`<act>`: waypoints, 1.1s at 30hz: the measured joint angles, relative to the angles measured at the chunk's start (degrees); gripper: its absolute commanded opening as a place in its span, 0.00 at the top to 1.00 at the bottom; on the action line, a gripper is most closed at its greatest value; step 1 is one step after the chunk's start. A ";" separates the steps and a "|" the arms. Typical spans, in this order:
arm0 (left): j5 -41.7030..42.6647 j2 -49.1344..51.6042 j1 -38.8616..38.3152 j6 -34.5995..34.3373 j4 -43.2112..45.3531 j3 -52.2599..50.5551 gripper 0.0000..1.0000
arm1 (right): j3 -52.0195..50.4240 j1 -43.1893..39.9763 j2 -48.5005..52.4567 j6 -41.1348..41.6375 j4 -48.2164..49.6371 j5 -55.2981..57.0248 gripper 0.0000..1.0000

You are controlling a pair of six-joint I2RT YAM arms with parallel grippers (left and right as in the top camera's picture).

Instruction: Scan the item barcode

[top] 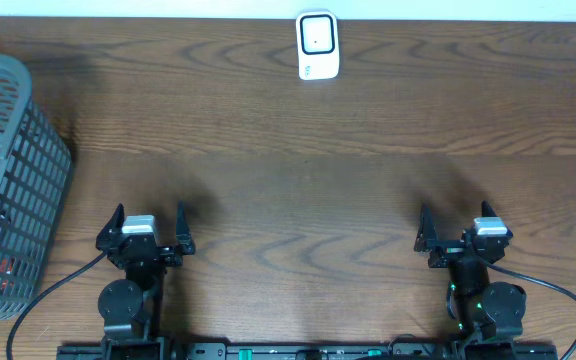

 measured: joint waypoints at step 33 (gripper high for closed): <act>-5.05 8.98 -0.09 -43.82 43.32 11.32 0.02 | 0.00 0.00 0.02 0.02 -0.04 0.00 0.01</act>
